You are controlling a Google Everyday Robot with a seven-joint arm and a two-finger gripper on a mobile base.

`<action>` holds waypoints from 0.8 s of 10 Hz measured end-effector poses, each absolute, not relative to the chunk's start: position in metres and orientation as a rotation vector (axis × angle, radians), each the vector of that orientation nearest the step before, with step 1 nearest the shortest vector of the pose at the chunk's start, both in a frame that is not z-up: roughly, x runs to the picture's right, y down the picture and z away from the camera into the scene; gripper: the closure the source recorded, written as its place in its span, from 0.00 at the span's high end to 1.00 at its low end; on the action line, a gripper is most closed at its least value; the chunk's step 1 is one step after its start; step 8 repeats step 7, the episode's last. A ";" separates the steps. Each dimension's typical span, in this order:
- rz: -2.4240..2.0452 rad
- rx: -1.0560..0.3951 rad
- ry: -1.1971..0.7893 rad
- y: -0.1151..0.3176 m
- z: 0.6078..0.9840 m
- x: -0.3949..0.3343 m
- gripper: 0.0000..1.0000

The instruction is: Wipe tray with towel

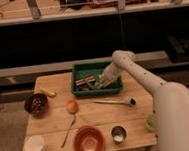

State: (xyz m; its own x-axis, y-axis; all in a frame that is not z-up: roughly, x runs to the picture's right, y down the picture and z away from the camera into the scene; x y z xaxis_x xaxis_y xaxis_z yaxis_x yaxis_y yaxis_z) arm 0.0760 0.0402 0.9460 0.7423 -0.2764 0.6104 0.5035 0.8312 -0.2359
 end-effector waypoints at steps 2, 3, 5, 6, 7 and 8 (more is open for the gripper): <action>-0.436 -0.398 -0.575 0.050 0.930 0.090 0.00; -0.431 -0.387 -0.552 0.051 0.925 0.102 0.00; -0.431 -0.358 -0.498 0.037 0.925 0.119 0.00; -0.430 -0.348 -0.480 0.028 0.930 0.123 0.00; -0.425 -0.336 -0.465 0.013 0.942 0.126 0.00; -0.425 -0.336 -0.465 0.013 0.942 0.126 0.00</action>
